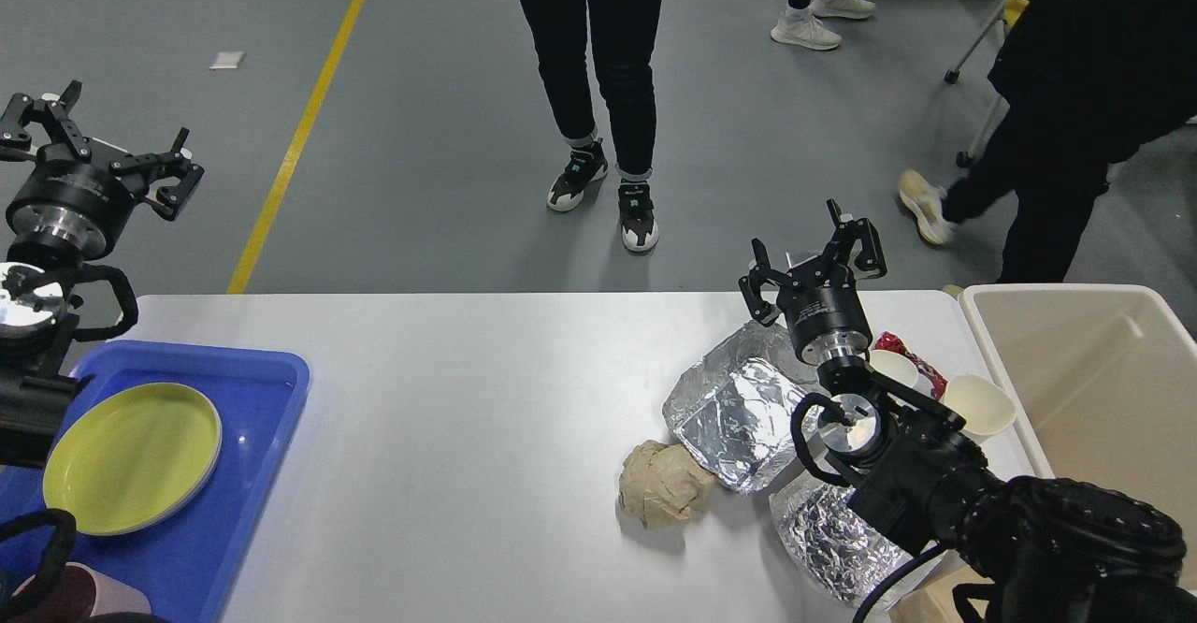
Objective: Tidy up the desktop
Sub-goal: 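Release the yellow plate and raise the left gripper above the tray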
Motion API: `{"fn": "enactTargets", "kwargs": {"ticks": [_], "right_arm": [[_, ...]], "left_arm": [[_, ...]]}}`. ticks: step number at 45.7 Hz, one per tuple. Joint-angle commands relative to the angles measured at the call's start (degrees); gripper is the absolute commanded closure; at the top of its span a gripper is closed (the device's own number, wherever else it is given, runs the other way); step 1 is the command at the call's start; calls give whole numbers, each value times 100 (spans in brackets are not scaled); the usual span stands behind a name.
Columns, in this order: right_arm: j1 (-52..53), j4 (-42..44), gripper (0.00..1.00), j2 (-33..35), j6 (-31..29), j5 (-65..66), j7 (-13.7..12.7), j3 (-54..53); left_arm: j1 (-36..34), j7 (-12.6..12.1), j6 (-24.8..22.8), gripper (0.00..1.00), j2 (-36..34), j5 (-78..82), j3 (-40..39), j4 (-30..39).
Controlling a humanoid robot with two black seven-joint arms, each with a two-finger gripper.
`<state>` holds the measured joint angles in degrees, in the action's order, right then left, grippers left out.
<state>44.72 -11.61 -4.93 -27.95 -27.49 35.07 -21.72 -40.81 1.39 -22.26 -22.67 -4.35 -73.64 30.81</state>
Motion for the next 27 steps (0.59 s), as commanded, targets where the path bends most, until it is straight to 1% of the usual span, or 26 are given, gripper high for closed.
{"fn": "enactTargets", "kwargs": {"ticks": [1, 4, 8, 10, 11, 12, 14, 17, 19, 21, 24, 27], "right_arm": [[-8, 1, 0, 0, 0, -2, 0, 1], [-8, 10, 0, 1, 0, 7, 0, 1], [-8, 10, 0, 1, 0, -2, 0, 1], [-8, 10, 0, 0, 0, -2, 0, 1], [-8, 1, 0, 0, 0, -2, 0, 1], [-8, 10, 0, 0, 0, -2, 0, 1], [-8, 10, 0, 1, 0, 7, 0, 1], [-8, 10, 0, 9, 0, -2, 0, 1], [-8, 10, 0, 1, 0, -2, 0, 1], [-8, 1, 0, 9, 0, -2, 0, 1], [-8, 1, 0, 9, 0, 7, 0, 1], [-8, 1, 0, 0, 0, -2, 0, 1]], "left_arm": [[99, 695, -367, 0, 412, 4, 824, -5], [117, 1126, -428, 0, 693, 4, 1264, 4], [117, 1846, -622, 0, 1045, 13, 1677, -5], [117, 2259, -683, 0, 1238, 13, 1827, -5], [82, 2713, -684, 0, 1483, 13, 1949, -57], [64, 2822, -692, 0, 1529, 31, 2003, -75], [21, 2823, -710, 0, 1538, 83, 2064, -101], [-6, 2718, -745, 0, 1459, 162, 2135, -171], [46, 2639, -876, 0, 1363, 233, 2170, -180], [81, 2595, -1122, 0, 1274, 320, 2249, -198], [266, 2647, -1465, 0, 1248, 417, 2442, -207], [424, 2735, -1562, 0, 1256, 497, 2548, -207]]}}
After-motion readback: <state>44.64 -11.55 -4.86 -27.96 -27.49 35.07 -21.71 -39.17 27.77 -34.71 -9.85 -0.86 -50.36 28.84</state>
